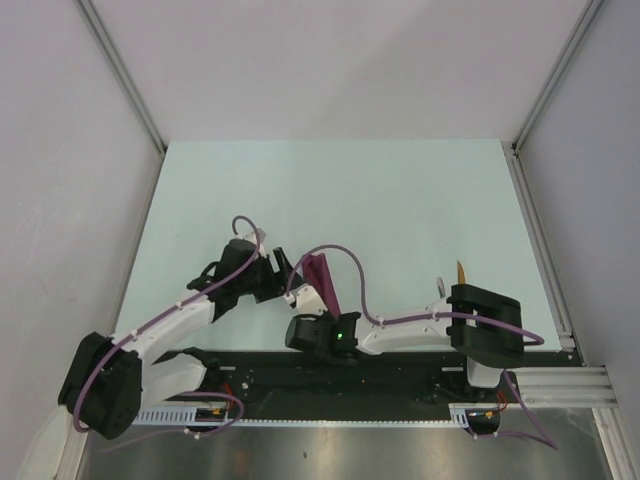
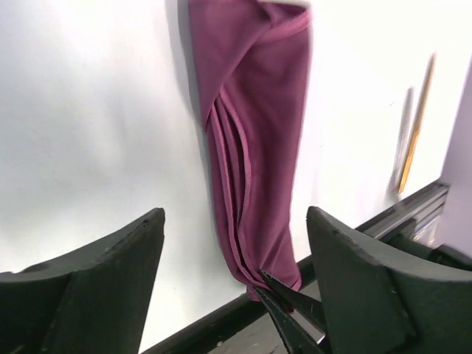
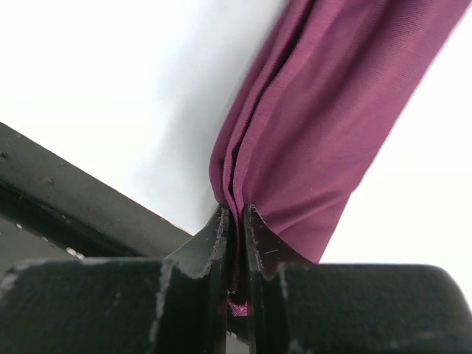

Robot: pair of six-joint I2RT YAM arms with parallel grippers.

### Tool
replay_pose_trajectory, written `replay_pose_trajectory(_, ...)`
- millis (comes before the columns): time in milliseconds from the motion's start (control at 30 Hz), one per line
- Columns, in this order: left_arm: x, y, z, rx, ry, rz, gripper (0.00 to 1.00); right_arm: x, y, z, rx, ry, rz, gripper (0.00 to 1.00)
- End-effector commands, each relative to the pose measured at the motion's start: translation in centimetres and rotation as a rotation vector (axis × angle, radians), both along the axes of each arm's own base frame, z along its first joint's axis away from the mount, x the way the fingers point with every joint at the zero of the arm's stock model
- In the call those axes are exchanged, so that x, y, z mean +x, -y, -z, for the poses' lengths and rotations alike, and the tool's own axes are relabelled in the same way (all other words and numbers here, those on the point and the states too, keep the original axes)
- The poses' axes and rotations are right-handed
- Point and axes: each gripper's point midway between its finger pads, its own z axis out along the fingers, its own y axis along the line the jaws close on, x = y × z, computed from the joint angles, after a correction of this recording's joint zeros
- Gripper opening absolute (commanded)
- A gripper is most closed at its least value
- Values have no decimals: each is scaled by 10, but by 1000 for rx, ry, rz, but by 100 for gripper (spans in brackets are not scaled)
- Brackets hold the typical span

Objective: Fold the napkin into a case and place the utensils inside
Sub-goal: Pick up the smaller rectangle-folded napkin from the center of the board, then turn over the smaller rectangle folded napkin at the center of the board.

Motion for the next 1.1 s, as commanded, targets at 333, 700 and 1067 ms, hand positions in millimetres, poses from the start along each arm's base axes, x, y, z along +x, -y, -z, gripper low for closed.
replay_pose_trajectory(333, 19, 22, -3, -72, -53, 25, 86, 18, 9, -67, 480, -108, 37, 0)
replay_pose_trajectory(700, 34, 59, 4, -104, -82, 66, 78, 17, 16, -68, 537, -132, 34, 0)
replay_pose_trajectory(1067, 45, 67, 6, -36, -55, 48, 25, 21, 30, -72, 672, -168, 58, 0)
